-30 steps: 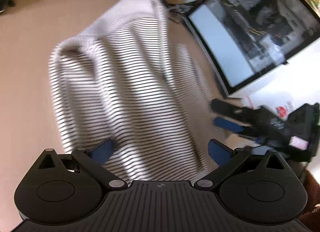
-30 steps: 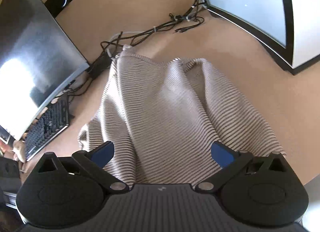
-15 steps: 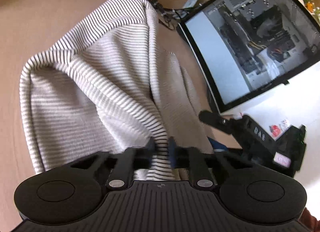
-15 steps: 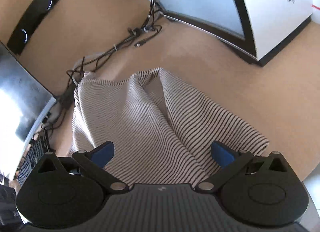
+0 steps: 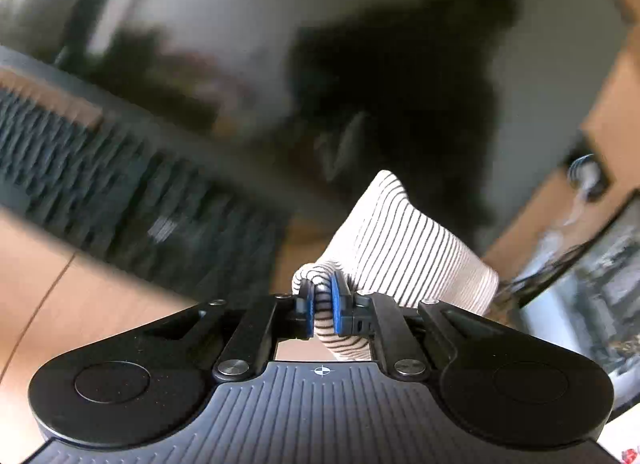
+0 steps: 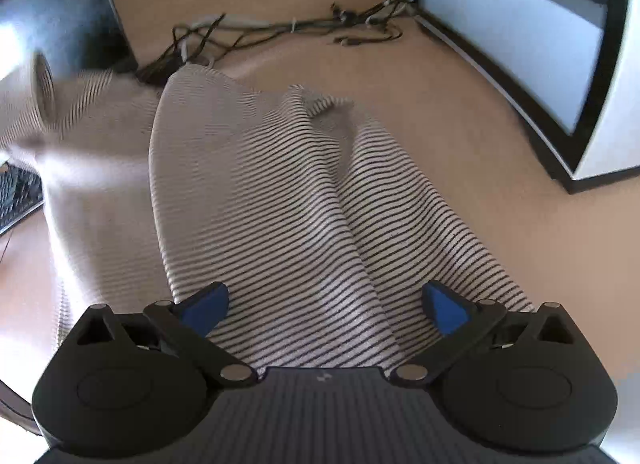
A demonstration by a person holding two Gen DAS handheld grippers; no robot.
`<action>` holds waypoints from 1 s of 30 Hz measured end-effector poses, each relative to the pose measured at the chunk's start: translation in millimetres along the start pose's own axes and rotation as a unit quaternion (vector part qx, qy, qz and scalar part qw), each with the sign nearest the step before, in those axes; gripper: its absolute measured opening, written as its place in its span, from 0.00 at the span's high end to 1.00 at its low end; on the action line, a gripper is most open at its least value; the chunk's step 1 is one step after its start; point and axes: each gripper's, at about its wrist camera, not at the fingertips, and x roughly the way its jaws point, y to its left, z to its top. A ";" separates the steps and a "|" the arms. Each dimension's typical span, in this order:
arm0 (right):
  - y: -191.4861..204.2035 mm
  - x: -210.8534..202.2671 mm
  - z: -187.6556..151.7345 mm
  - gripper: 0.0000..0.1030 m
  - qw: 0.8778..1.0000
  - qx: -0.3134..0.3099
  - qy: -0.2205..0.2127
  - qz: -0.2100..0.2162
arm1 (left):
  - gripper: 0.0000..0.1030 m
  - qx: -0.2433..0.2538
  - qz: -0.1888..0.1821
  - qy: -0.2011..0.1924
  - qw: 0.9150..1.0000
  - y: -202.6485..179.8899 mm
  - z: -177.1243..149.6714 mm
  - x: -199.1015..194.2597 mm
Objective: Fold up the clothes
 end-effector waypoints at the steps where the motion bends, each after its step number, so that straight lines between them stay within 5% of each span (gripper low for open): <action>1: 3.5 1.9 3.6 0.00 1.000 -0.011 0.013 -0.002 | 0.78 -0.024 0.006 0.021 0.999 10.5 -10.3 7.5; 4: 9.8 3.5 14.5 0.00 0.999 -0.035 0.040 -0.002 | 0.40 -0.076 0.006 0.041 0.996 35.3 -32.0 8.9; 5: 10.1 -0.6 19.7 0.00 0.999 -0.034 0.034 0.005 | 0.34 -0.087 0.001 0.041 0.995 44.4 -35.8 4.7; 11: 58.5 -19.3 64.5 0.05 0.979 -0.180 -0.091 -0.012 | 0.23 -0.101 0.007 -0.004 0.995 55.1 -45.9 -36.5; 17: 125.8 38.8 89.3 0.06 0.964 -0.252 -0.073 0.032 | 0.06 -0.004 -0.065 -0.025 0.998 -19.4 -54.7 -34.8; 18: 135.2 53.1 87.1 0.09 0.957 -0.282 -0.069 0.018 | 0.05 0.017 -0.079 -0.015 0.997 -36.3 -60.4 -23.7; 19: 142.5 66.5 83.4 0.26 0.947 -0.316 -0.065 0.002 | 0.05 0.038 -0.093 -0.004 0.995 -53.2 -66.1 -12.7; 20: 145.1 78.0 79.2 0.59 0.933 -0.354 -0.065 -0.019 | 0.05 0.059 -0.097 0.003 0.994 -66.9 -72.8 -2.9; 22: 137.5 89.3 86.9 0.80 0.909 -0.409 -0.067 -0.053 | 0.05 0.073 -0.095 0.025 0.992 -85.4 -84.5 22.2; 27: 76.1 84.2 149.1 0.81 0.878 -0.432 -0.121 -0.165 | 0.05 0.064 -0.114 0.081 0.988 -105.7 -104.4 65.9; 30: 39.9 107.8 186.7 0.82 0.890 -0.385 -0.113 -0.217 | 0.07 0.075 -0.096 0.104 0.987 -113.0 -113.9 83.7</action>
